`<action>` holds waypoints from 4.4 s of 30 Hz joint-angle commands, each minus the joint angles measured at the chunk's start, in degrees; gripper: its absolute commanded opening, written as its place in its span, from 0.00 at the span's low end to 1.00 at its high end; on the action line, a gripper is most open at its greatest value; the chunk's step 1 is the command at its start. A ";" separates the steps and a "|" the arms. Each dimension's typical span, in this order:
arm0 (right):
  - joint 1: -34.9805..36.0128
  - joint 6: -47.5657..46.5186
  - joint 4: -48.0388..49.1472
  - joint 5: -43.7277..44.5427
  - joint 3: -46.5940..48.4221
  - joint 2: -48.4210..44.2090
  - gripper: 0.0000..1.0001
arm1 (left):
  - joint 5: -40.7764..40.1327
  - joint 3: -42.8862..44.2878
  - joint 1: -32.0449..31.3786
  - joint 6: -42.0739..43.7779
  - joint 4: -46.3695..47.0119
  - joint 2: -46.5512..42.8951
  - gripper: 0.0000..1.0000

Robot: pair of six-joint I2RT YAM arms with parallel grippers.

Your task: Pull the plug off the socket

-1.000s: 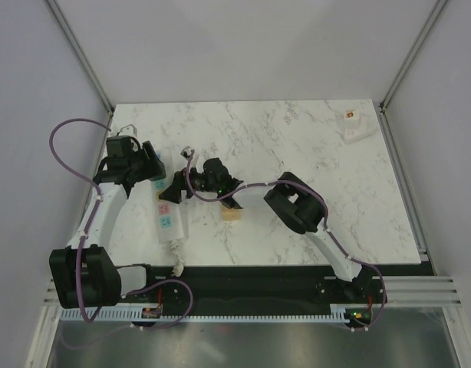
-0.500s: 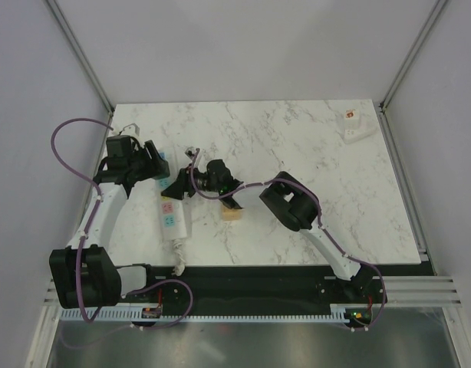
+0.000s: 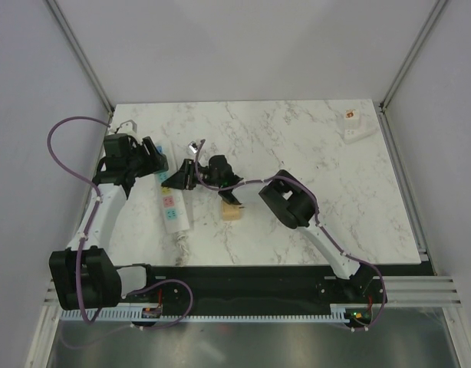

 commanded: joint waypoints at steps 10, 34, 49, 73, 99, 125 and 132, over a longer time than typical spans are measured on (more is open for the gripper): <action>-1.05 -4.65 -7.58 0.39 5.49 3.95 0.00 | 4.21 0.40 -0.43 -0.52 1.98 0.16 0.02; -2.19 -7.91 -33.27 9.36 11.39 5.71 0.00 | 8.34 1.11 -0.52 -1.49 2.76 4.47 0.02; -2.81 -5.54 -32.13 10.06 11.83 8.08 0.00 | 7.20 -3.02 -0.61 -1.75 8.22 -3.17 0.02; -4.74 -3.85 -30.89 11.73 8.84 6.86 0.00 | -6.96 -0.39 -2.72 0.89 0.75 -0.89 0.02; -5.18 -1.39 -32.91 8.92 13.22 9.05 0.00 | -10.72 -6.10 -12.21 2.03 7.43 -13.99 0.02; -3.77 -20.91 -38.02 12.88 9.81 -1.05 0.66 | 2.44 -8.91 -13.35 -7.81 -0.92 -21.19 0.02; -3.86 -24.95 -37.05 17.09 3.83 -6.85 0.89 | 7.38 -12.07 -13.35 -12.56 -1.18 -23.92 0.02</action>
